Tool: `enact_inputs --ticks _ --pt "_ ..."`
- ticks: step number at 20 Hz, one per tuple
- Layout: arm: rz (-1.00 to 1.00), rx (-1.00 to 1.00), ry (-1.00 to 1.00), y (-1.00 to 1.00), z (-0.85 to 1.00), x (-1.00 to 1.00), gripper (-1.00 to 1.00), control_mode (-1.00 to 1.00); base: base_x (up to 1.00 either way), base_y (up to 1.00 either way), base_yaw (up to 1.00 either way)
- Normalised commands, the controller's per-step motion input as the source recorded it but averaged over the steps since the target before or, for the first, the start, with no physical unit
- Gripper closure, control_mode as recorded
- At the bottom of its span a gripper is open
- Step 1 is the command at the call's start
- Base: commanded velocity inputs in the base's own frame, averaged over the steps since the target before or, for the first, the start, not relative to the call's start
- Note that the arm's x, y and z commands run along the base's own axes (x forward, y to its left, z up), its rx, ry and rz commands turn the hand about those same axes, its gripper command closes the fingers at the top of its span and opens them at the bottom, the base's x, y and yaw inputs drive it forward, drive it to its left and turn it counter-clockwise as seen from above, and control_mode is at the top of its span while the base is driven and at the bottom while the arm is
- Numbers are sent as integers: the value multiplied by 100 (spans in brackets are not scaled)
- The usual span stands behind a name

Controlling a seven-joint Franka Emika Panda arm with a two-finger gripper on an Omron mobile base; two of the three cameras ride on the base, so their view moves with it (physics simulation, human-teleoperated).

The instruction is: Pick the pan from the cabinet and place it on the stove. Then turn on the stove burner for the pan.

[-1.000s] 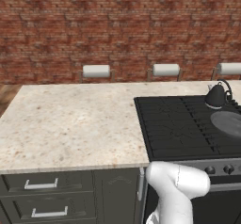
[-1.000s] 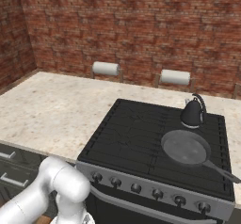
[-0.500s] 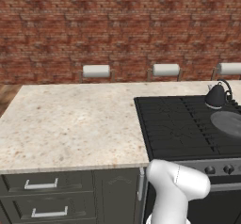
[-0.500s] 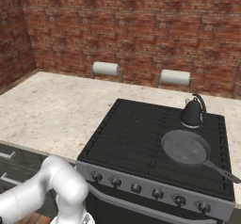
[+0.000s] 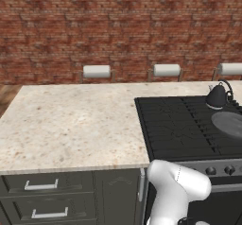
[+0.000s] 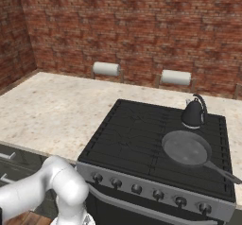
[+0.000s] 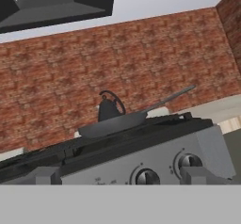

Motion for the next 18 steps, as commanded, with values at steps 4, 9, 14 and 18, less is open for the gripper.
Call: enact_inputs --ticks 4,9,14,18 --pt "0 0 0 0 0 0 -100 -100 0 0 0" --pt "0 0 0 0 0 0 -100 -100 0 0 0" --pt "0 0 0 0 0 0 -100 -100 0 0 0" --pt "0 0 0 2 0 0 -100 -100 0 0 0"
